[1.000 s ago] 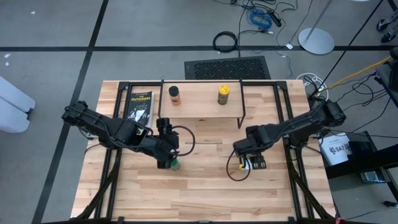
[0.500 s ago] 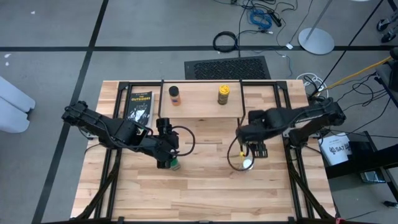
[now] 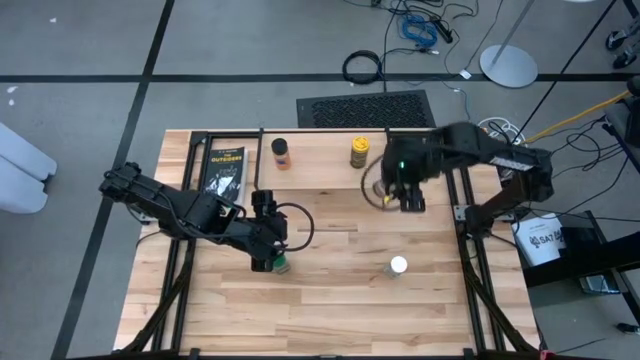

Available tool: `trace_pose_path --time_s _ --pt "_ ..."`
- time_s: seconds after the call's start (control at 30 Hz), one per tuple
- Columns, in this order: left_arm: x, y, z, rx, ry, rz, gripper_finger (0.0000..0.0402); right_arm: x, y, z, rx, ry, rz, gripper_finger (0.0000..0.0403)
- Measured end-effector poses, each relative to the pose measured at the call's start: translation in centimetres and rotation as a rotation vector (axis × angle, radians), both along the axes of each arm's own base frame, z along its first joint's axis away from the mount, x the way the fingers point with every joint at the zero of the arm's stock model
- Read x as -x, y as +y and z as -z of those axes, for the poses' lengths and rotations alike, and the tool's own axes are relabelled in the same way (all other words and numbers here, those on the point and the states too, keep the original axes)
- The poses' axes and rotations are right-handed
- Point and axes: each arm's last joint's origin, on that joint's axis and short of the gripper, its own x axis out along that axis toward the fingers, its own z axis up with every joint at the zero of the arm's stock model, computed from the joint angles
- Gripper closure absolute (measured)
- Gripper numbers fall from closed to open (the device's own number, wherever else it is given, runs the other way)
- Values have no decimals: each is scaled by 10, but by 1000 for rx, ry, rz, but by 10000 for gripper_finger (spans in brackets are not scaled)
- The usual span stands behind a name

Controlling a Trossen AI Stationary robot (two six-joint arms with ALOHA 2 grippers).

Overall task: Shelf spices
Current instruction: Put the brown seasoning bottle on the shelf

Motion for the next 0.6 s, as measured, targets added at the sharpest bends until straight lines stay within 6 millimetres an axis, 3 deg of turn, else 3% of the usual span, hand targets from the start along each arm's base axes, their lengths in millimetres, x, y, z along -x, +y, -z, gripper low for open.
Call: trace_pose_path --time_s 0.3,0.6 --pt "1 0 1 -4 10 0 65 6 -43 -3 66 29 -10 132" --pt "1 0 0 -2 8 -3 65 -6 -74 10 115 114 -82 131"
